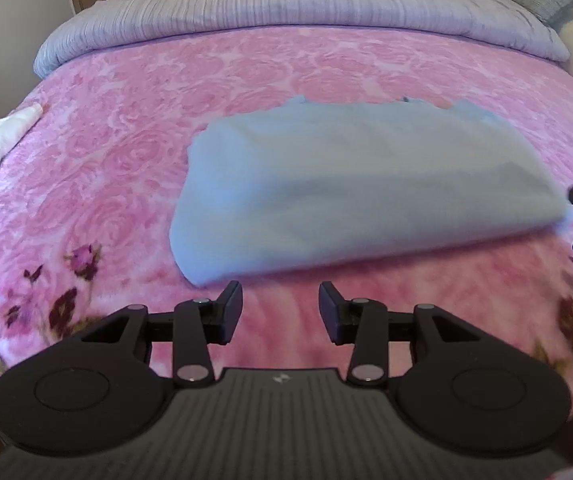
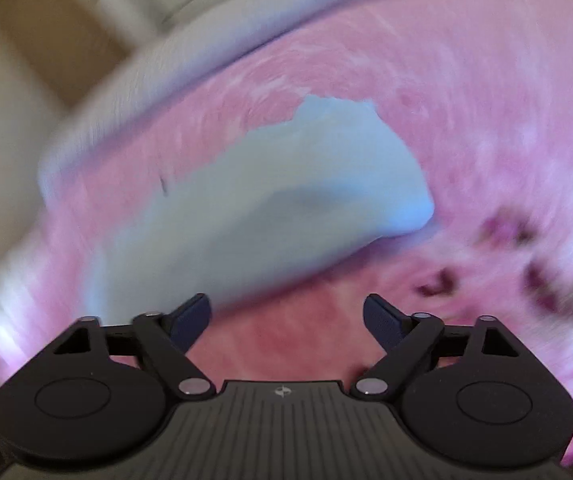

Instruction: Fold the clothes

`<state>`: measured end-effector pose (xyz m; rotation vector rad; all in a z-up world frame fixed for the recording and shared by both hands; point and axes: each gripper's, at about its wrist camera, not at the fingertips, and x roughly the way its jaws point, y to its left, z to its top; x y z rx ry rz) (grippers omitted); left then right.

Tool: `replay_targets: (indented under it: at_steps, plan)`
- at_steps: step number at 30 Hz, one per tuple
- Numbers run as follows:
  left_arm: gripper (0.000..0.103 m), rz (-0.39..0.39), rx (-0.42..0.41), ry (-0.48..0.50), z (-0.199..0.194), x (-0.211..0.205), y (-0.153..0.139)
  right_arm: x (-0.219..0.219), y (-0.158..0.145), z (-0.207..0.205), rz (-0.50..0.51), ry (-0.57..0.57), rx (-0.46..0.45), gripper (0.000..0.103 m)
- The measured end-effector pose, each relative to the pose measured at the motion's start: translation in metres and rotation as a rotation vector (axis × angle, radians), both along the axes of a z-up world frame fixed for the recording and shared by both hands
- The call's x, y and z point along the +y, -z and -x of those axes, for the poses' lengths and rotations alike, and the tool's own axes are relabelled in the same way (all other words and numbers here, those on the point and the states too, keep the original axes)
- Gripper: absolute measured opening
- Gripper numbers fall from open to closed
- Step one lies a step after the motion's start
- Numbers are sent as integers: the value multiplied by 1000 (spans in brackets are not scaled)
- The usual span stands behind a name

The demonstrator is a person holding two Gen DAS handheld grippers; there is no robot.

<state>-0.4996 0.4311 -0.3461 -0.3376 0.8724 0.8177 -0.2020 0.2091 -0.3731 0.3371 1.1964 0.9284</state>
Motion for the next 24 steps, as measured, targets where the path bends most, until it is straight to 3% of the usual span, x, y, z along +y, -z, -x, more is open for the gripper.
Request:
replay_targets:
  at_steps: [1,3,6,10,15,17,19,22,24]
  plan:
    - [38,6,-10,-1,-1,9,1,-5,13,-14,-46,60,86,69]
    - [38,16,-50,-4,-3,25,1,-14,38,-37,-104,163,213,65]
    - [37,38,-120,-14,-6,48,2,-19,62,-53,-155,228,294,51]
    - [37,72,-140,-31,-16,75,17,-15,85,-60,-202,290,366,48]
    - [41,84,-117,-32,-18,84,27,-7,88,-61,-226,324,327,49]
    - [41,89,-108,-33,-18,88,30,-1,83,-61,-187,312,281,41]
    - [41,93,-99,-33,-19,92,34,6,75,-59,-124,298,222,20]
    - [38,101,-89,-35,-19,97,40,21,53,-54,-30,253,112,12]
    - [38,107,-122,-60,-2,99,35,46,23,-33,64,160,-120,10]
